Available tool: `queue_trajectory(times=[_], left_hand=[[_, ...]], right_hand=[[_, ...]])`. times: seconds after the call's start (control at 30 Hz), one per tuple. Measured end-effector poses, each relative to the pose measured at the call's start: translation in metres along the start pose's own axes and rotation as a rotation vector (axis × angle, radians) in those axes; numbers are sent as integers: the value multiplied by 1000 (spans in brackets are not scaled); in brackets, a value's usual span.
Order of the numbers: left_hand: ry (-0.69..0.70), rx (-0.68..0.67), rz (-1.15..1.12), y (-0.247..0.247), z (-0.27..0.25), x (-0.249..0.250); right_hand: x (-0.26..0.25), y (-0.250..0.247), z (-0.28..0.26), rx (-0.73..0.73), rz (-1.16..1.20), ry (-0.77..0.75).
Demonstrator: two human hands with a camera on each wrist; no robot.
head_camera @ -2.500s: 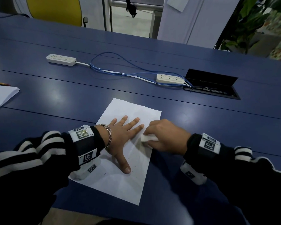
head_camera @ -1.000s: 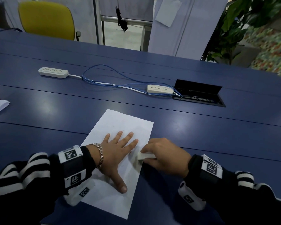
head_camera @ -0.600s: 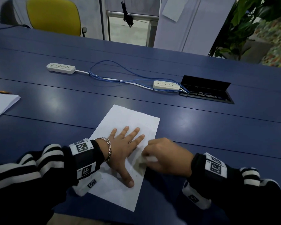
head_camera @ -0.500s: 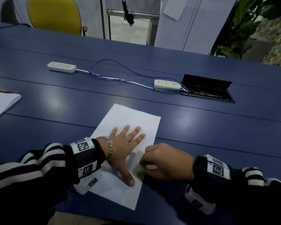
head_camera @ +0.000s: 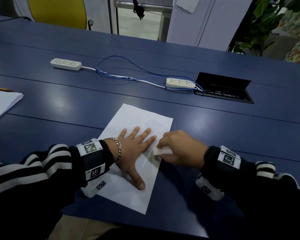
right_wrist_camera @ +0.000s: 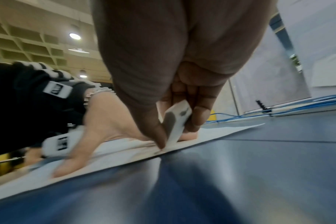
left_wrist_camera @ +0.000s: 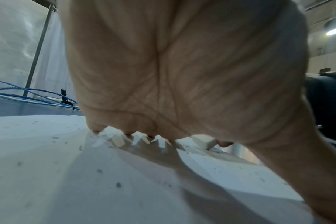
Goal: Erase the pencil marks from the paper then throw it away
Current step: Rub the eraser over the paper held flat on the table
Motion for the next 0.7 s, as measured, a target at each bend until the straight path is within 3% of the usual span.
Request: queue_trajectory(times=[0.17,0.37,0.5,0.7], left_hand=[[31,68,-28,3,1,-2],[104,251,-288,-13,-30,-41],[83,189,-267,-8,-41,-55],[46,147,-101,14,-17,-12]], right_hand=[[-20,13,-17,-42,26,-77],[56,-43,-31,280,270,269],[52,-38,-34,191,285,323],[-6,7,9,28,2,115]])
Point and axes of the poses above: each hand's wrist, its own z-axis towards the middle knuckle, its own y-axis out of the palm, x = y × z, the point moved 7 cm from there along z, towards the middle knuckle, and after that the axes turned 5 degrees about z, right-handed, at the moved point
